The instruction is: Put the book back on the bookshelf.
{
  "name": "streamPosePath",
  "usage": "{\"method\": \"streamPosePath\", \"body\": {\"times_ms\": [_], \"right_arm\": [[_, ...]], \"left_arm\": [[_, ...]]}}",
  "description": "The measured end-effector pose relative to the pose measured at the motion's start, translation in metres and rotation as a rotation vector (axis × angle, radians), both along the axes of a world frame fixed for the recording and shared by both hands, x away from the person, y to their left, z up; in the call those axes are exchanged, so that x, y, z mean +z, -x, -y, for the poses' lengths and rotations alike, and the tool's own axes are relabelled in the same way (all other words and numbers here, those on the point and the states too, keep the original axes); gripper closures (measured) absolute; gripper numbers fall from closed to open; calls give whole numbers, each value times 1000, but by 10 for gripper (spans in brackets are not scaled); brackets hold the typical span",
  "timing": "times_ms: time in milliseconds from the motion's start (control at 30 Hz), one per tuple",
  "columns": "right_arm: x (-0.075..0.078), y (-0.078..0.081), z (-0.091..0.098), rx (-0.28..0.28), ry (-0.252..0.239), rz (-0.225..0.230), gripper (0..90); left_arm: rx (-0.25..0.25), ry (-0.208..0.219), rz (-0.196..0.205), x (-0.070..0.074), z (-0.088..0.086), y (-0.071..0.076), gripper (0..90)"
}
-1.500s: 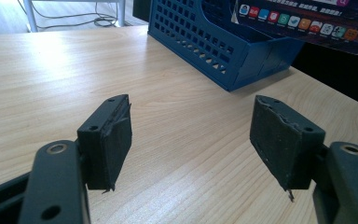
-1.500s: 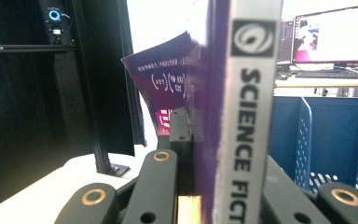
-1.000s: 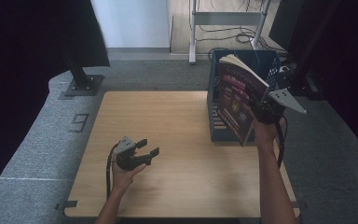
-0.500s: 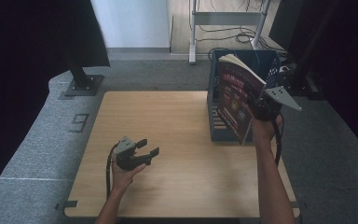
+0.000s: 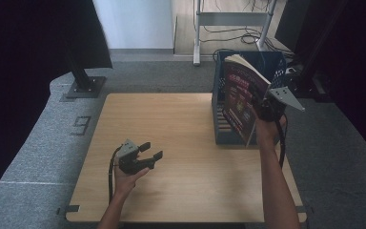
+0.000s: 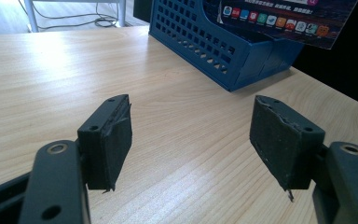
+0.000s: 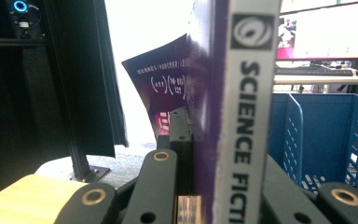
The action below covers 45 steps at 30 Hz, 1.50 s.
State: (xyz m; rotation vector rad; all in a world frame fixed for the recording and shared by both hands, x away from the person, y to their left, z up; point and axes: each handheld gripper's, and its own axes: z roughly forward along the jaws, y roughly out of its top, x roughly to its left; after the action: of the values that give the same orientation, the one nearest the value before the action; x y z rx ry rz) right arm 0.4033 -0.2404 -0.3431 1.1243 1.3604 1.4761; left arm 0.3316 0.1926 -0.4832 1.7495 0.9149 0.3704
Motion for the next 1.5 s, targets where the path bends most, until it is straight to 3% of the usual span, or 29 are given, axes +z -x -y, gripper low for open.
{"method": "streamPosePath", "body": {"times_ms": [833, 1200, 1500], "right_arm": [[1, -37, -13, -62, 17, -11, 818], [3, -56, -16, -100, -10, -3, 818], [-1, -65, -23, -99, -14, -2, 818]], "left_arm": [[4, 5, -5, -1, -4, 0, 306], [0, 5, -6, -1, -4, 1, 305], [7, 11, -2, 1, -7, 1, 305]]}}
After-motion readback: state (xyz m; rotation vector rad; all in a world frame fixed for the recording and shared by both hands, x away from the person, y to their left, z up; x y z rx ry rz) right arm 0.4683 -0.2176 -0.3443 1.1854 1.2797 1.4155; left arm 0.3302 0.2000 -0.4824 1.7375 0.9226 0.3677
